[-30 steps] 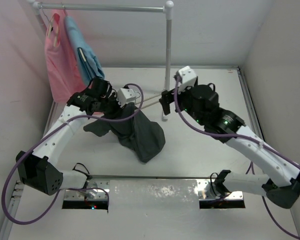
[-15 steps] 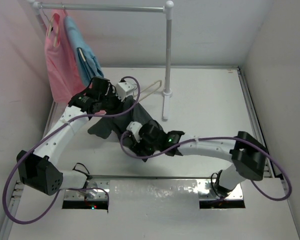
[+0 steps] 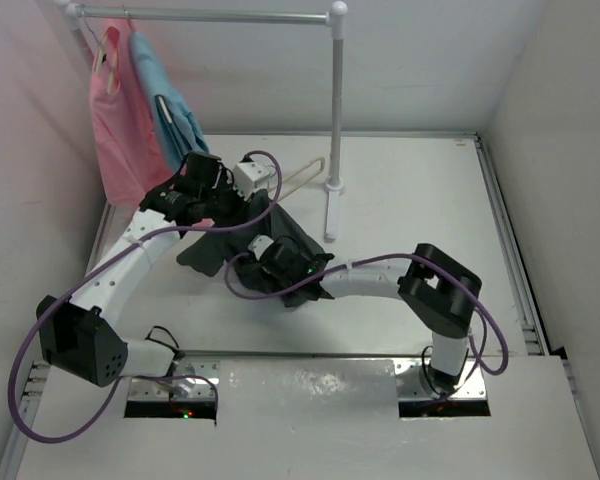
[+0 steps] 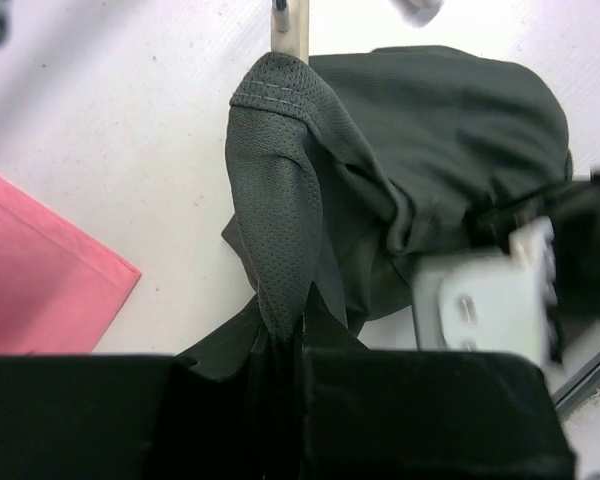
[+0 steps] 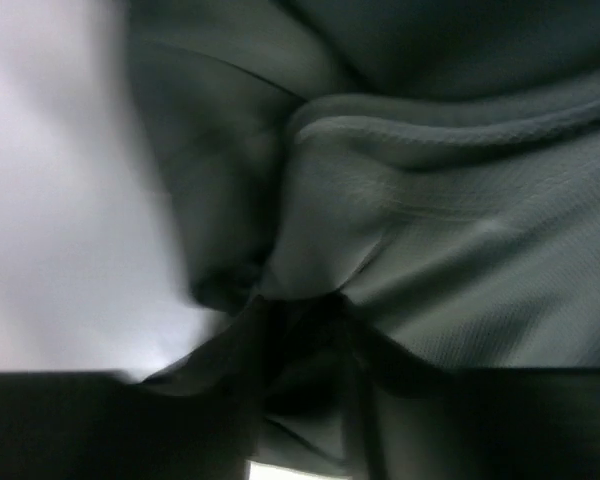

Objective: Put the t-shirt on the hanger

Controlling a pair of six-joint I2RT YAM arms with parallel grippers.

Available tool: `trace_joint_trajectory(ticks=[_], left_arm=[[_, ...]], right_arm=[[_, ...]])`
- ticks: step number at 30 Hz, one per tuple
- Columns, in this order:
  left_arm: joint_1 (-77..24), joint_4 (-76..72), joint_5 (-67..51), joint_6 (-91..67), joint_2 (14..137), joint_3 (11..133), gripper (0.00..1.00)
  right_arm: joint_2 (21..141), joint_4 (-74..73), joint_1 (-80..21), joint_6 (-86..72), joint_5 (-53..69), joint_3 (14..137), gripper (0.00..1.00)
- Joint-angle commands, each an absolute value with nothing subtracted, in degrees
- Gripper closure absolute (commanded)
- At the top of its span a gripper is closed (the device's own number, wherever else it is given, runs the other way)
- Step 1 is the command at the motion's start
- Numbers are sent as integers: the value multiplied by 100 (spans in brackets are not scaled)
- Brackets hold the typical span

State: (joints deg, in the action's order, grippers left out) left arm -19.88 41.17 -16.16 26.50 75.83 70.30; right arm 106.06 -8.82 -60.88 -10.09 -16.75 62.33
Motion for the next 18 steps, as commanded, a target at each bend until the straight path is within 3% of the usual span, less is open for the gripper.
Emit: trace_joint_trajectory(ticks=[1,7,12,18], left_arm=[[-1960,3805,-1731,2628,7594,7347,100],[-1890,3981,-1644,2944,7515,7339,100],[-1758,4069,-1722,3356,7295,7085,100],[-1767,4447,-2495,4042,6961,6970,100]], right_arm=[[10477,-817,-5565,-1379,-2127,6135,99],[9310,-379,-4914,-1371,-1549,4891,100],[7353,465,-3992,-1011,480,3588,100],[6531,-218,-3068,-624,1572,3058,100]])
